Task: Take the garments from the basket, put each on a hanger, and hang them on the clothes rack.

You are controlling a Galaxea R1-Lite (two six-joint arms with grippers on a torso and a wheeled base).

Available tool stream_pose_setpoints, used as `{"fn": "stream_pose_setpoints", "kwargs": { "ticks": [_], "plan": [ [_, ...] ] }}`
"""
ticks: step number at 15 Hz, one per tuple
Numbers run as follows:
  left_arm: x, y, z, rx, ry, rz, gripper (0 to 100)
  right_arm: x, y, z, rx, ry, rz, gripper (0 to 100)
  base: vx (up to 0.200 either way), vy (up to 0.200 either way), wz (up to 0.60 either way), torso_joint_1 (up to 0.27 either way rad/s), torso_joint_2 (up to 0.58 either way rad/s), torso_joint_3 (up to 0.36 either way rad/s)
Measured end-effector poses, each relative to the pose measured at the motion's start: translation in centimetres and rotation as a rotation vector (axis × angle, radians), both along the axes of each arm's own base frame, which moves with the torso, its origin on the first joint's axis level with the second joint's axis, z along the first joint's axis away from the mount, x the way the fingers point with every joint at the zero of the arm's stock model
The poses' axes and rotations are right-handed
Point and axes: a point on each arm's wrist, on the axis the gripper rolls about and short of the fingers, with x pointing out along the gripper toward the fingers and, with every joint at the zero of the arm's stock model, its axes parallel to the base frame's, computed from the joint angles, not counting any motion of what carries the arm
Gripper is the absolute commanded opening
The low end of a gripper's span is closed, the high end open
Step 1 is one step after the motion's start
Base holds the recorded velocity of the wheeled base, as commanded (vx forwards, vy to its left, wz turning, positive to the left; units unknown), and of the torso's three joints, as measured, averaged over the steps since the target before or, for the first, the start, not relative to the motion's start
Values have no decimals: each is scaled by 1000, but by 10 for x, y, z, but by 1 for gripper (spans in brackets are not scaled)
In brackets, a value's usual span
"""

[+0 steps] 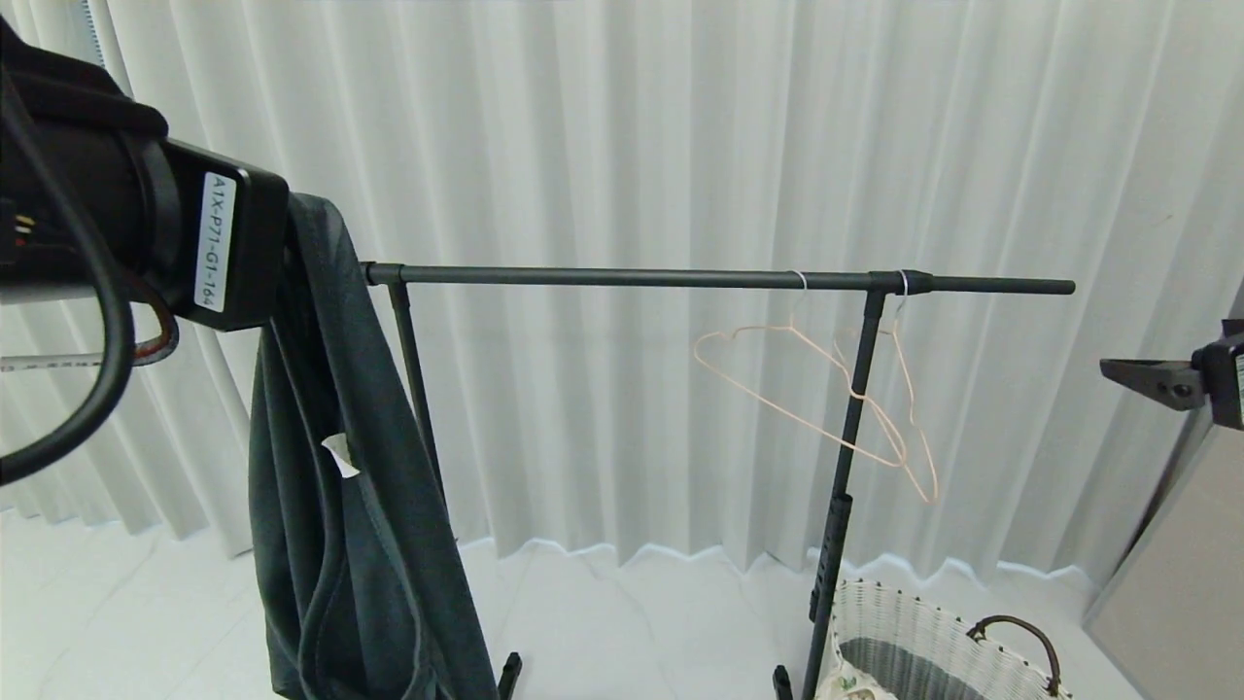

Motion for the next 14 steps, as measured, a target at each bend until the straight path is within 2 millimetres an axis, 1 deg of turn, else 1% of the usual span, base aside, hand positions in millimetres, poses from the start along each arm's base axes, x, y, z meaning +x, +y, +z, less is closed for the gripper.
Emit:
{"fn": "stream_pose_setpoints", "kwargs": {
  "ticks": [3, 9, 13, 14],
  "plan": [
    [0, 0, -1, 3, 2, -1, 0, 7, 1, -19, 4, 44, 3, 100, 200, 0, 0, 4, 2, -1],
    [1, -2, -8, 21, 22, 0, 0, 18, 3, -38, 71, 130, -2, 100, 200, 0, 0, 1, 3, 2],
    [1, -1, -18, 47, 49, 0, 0, 31, 5, -58, 76, 216, -19, 100, 200, 0, 0, 2, -1, 2],
    [0, 0, -20, 49, 52, 0, 0, 34, 5, -65, 83, 243, -27, 100, 0, 0, 0, 0, 0, 0]
  ]
}}
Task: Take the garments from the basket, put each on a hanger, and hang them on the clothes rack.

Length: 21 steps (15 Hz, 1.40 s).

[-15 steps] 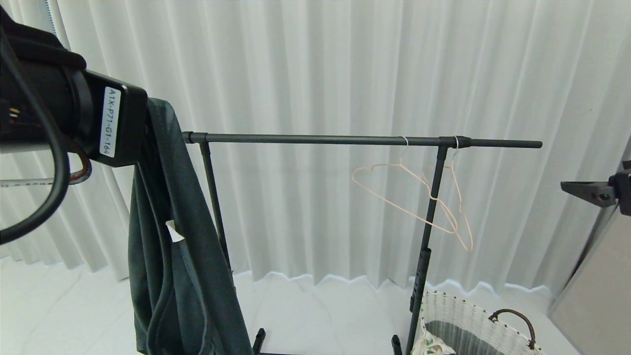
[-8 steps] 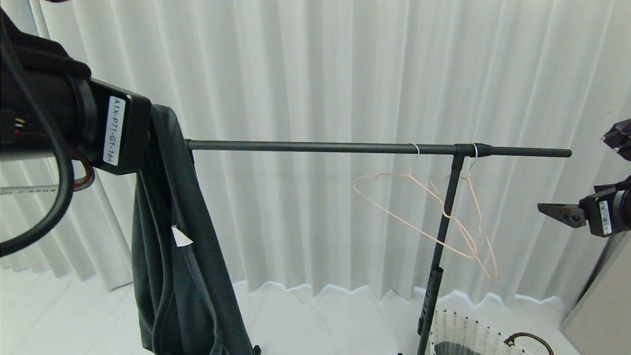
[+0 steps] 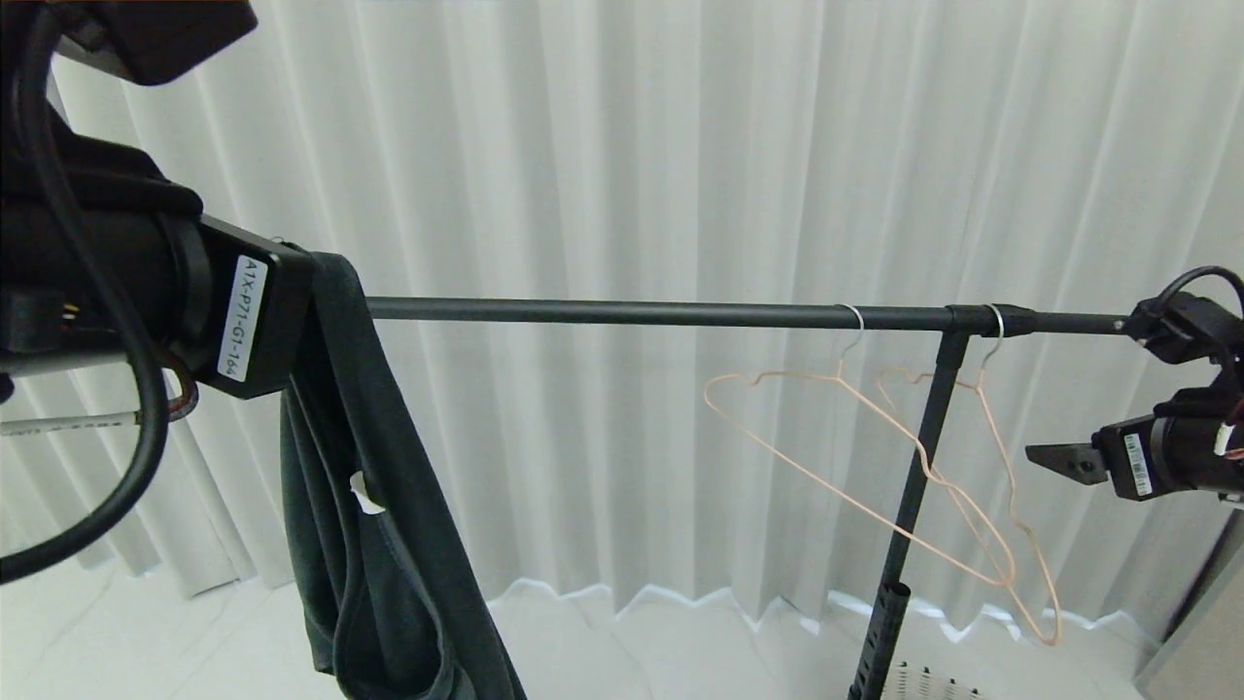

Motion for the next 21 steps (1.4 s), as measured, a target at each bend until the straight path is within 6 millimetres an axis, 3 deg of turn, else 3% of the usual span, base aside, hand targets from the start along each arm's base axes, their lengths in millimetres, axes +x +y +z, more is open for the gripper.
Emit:
{"fn": "stream_pose_setpoints", "kwargs": {
  "ticks": [8, 11, 17, 18, 21],
  "plan": [
    [-5, -4, -6, 3, 7, -33, 0, 29, 10, -57, 49, 110, -154, 100, 0, 0, 0, 0, 0, 0],
    [-1, -9, -10, -29, -28, -35, 0, 34, 24, -68, 78, 140, -181, 100, 0, 0, 0, 0, 0, 0],
    [-1, -8, -15, -19, -21, -36, 0, 42, 29, -83, 83, 175, -218, 100, 0, 0, 0, 0, 0, 0],
    [-1, -8, -15, -19, -21, -36, 0, 43, 29, -85, 84, 182, -221, 0, 0, 0, 0, 0, 0, 0],
    [-2, -7, -15, -22, -23, -36, 0, 46, 29, -89, 81, 196, -223, 0, 0, 0, 0, 0, 0, 0]
  ]
}}
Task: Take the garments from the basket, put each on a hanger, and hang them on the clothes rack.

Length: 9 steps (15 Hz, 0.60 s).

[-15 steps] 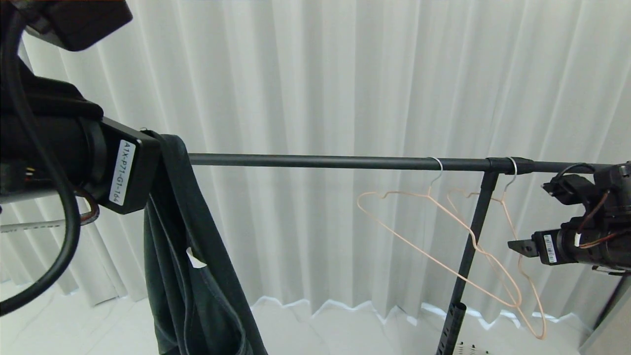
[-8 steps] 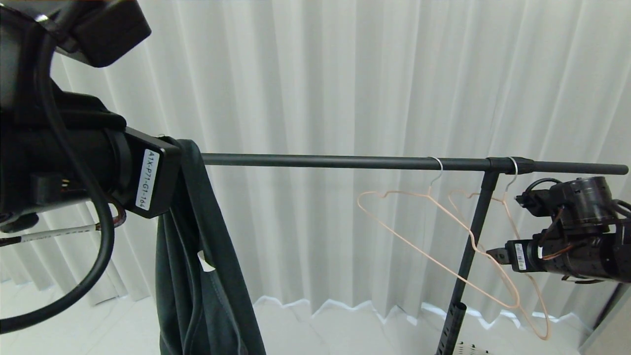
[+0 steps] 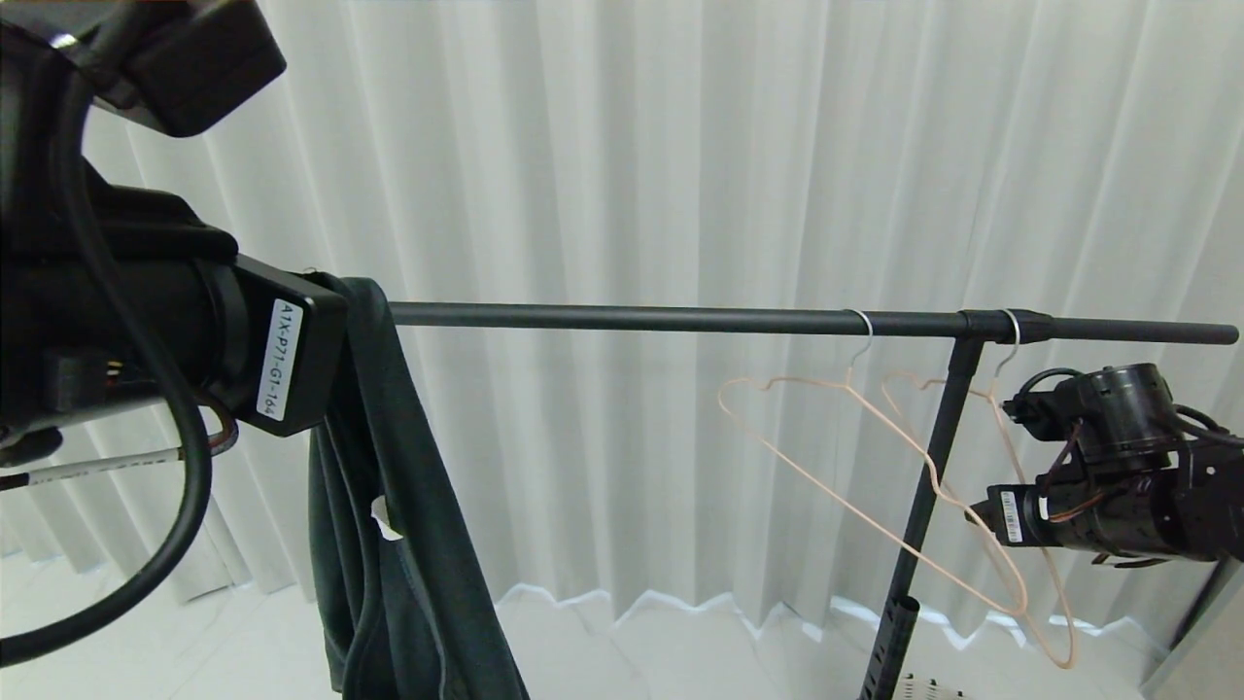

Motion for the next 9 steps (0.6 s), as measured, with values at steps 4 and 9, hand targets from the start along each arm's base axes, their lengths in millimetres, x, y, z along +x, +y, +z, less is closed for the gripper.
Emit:
{"fn": "stream_pose_setpoints", "kwargs": {
  "ticks": [4, 9],
  "plan": [
    [-1, 1, 1, -3, -3, 0, 0, -1, 0, 2, 1, -8, -1, 0, 0, 0, 0, 0, 0, 0],
    [-4, 4, 2, -9, -9, 0, 0, -9, -2, 17, 11, -61, 0, 0, 0, 0, 0, 0, 0, 0]
  ]
}}
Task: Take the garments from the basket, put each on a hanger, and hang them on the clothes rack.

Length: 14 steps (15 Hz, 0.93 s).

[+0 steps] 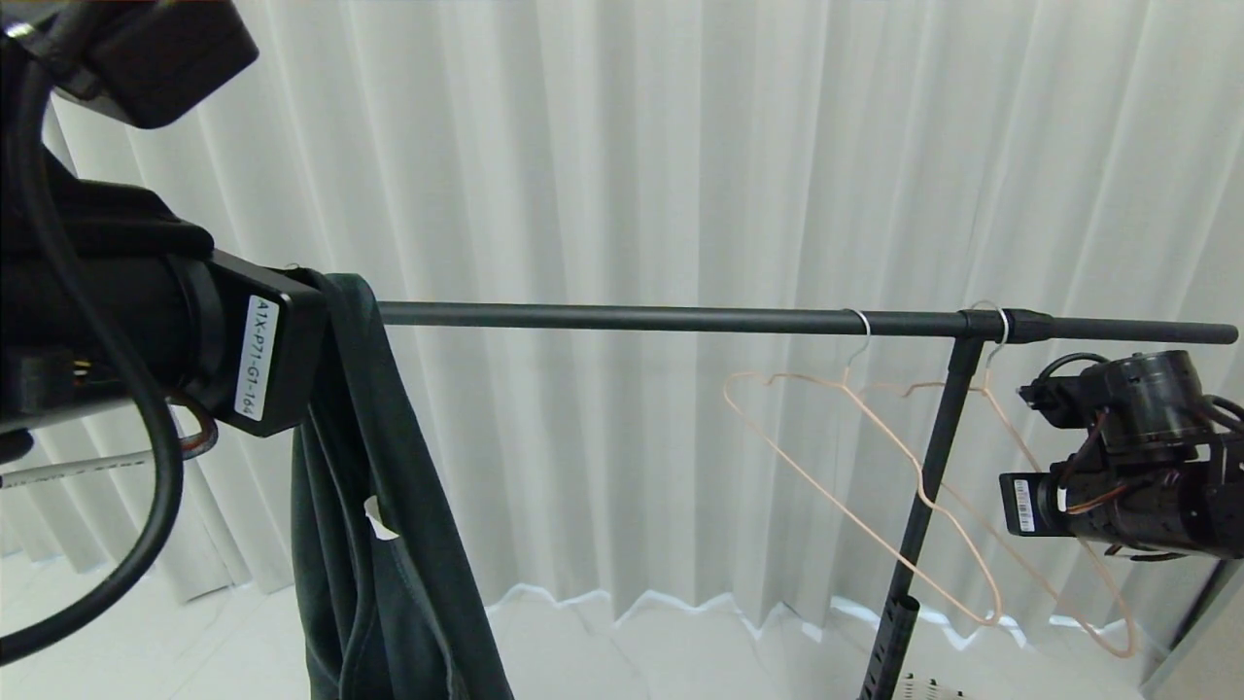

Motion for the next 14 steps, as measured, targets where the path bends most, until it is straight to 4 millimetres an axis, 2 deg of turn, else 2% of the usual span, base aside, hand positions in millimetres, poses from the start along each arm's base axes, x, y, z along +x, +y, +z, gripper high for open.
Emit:
{"fn": "stream_pose_setpoints", "kwargs": {
  "ticks": [8, 14],
  "plan": [
    [-6, 6, 3, -16, -15, 0, 0, -27, -6, 23, 7, -88, -8, 0, 0, 0, 0, 0, 0, 0],
    [-7, 8, 5, -20, -22, 1, 0, -57, -13, 39, -14, -144, 12, 0, 0, 0, 0, 0, 0, 0]
  ]
}}
